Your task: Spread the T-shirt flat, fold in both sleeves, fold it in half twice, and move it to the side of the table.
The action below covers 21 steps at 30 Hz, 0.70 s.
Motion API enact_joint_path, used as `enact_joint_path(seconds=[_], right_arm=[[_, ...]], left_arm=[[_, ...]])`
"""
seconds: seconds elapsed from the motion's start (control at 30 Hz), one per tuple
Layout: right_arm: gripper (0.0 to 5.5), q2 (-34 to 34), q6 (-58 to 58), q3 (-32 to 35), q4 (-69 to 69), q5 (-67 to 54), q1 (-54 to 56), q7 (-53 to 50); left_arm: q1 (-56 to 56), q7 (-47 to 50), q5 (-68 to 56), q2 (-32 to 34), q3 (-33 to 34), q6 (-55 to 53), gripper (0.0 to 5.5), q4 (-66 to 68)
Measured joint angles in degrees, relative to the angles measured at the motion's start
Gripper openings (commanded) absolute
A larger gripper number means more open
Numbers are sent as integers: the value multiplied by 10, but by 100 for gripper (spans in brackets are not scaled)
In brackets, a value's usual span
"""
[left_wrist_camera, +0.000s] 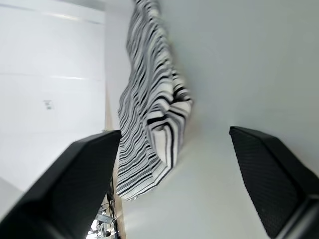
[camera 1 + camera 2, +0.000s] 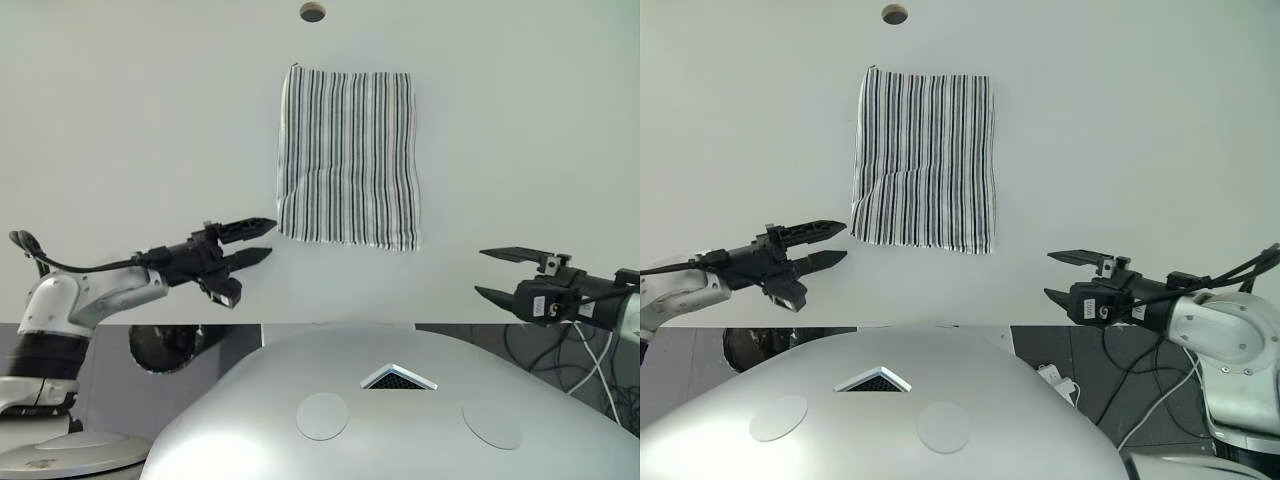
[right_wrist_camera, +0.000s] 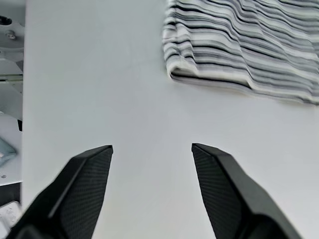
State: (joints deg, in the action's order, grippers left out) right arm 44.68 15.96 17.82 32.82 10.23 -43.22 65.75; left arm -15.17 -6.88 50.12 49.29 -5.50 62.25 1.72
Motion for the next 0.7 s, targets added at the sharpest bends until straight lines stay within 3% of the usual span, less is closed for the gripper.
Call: enact_joint_path(seconds=[0.47,0.7], right_arm=[[297,33,4,-101,-3,61,75,-65],[297,42,-9,-146,-2,82,105,-80]], left_arm=[[82,9,-16,-21,-99,-25,404,27],[101,-19,-53,-21,-137,-33,273,51]])
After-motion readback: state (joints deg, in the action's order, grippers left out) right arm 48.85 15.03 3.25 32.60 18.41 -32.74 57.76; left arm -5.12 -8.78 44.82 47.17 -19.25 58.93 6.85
